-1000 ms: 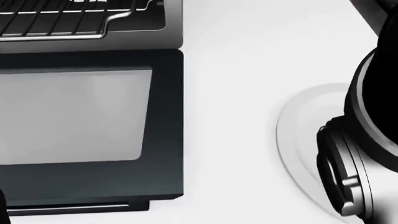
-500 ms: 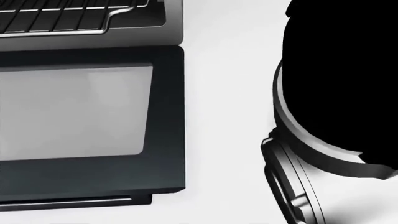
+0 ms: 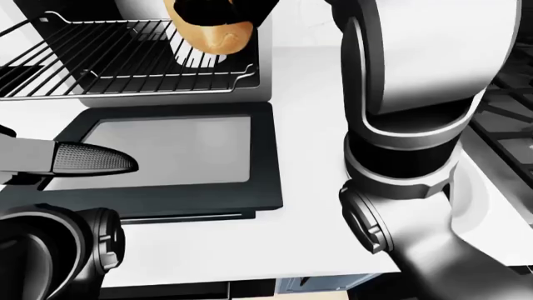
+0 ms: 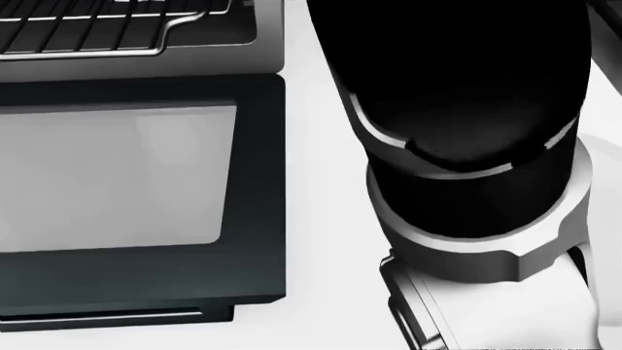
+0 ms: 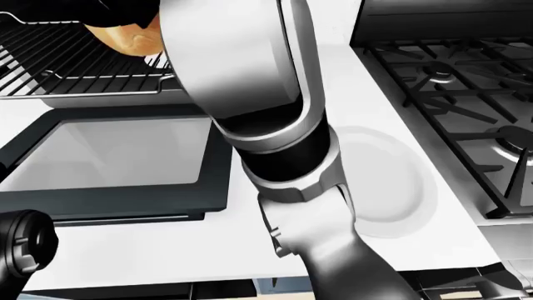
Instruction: Place the bread on the top rack of the toaster oven.
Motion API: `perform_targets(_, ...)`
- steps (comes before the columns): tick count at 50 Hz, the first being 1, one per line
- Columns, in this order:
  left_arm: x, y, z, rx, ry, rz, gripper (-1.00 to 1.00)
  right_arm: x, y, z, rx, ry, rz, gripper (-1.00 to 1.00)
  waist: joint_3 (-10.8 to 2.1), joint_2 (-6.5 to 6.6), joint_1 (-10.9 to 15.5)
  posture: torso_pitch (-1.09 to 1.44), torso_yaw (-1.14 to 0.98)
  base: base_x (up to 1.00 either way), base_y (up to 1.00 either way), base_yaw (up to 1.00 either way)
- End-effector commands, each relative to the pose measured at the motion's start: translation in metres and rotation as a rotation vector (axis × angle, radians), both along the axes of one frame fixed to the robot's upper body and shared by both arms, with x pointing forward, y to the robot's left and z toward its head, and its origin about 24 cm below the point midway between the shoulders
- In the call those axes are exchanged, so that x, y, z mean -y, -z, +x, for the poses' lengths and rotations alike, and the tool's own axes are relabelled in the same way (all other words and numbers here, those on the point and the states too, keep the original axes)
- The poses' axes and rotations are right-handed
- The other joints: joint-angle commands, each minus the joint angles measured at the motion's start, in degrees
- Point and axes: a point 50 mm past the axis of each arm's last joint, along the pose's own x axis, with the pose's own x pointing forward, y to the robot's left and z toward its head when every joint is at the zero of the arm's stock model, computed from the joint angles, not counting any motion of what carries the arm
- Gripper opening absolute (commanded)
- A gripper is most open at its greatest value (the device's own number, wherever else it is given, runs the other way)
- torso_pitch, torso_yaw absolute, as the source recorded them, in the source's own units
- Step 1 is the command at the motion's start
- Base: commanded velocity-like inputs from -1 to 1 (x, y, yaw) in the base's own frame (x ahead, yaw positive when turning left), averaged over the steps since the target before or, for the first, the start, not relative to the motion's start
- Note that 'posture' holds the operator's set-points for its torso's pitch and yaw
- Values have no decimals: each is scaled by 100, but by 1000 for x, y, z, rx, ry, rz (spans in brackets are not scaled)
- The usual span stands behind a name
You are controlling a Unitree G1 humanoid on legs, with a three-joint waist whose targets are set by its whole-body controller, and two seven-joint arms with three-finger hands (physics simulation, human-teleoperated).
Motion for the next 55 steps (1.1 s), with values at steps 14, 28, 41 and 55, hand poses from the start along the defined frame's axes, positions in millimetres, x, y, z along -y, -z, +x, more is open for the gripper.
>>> perform_targets(14,-2,-6,-4,24,-12,3,100,-3,-13,-12,69,-12,13,-100,-178,58,-5,0,0,0,0,0)
perform_targets(28,-3,-4,-4,22,-13,0,100,-9,-2,-9,34,-30,3,-100,-197,62,-18,0,0,0,0,0)
perform_targets(41,-4,-2,-5,18,-16,0,100,-13,-2,-11,20,-46,-3,-62,-200,69,-13,0,0,0,0,0)
perform_targets(55,-5,-3,-6,21,-17,1,100,-13,0,-11,14,-43,-19,-2,-206,73,-13,0,0,0,0,0)
